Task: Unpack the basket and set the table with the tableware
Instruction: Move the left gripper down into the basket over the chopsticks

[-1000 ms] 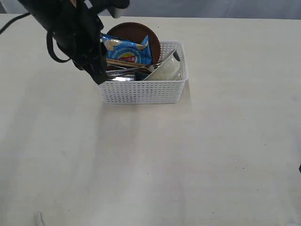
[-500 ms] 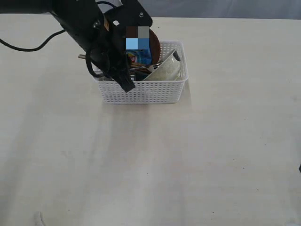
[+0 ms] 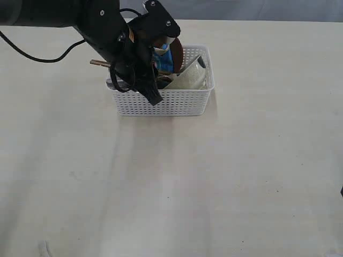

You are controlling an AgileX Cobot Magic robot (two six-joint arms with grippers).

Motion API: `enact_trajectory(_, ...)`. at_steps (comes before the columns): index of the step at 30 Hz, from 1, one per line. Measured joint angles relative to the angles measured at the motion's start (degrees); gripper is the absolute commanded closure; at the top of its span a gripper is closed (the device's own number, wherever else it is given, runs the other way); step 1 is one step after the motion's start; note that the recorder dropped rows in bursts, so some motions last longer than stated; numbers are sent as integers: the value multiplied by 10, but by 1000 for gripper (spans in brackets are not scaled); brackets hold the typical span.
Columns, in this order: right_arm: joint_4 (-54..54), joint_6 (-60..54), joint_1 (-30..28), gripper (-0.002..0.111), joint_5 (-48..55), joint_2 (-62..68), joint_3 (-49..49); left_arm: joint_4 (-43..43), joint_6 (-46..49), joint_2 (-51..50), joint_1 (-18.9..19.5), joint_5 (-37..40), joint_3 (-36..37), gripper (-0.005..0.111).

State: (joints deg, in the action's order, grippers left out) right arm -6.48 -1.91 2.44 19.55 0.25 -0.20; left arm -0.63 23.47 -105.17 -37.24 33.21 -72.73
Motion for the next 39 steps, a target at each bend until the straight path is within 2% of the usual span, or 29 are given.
enact_trajectory(8,0,0,0,109,0,0,0,-5,-1,-3,0,-32,0,72)
enact_trajectory(20,0,0,0,109,0,0,0,-62,4,-3,0,-17,0,72)
enact_trajectory(32,0,0,0,109,0,0,0,-64,22,-48,0,-68,-1,72)
enact_trajectory(35,0,0,0,109,0,0,0,-64,22,-48,0,-70,-1,78)
enact_trajectory(39,0,0,0,109,0,0,0,-64,22,-48,0,-70,-1,105)
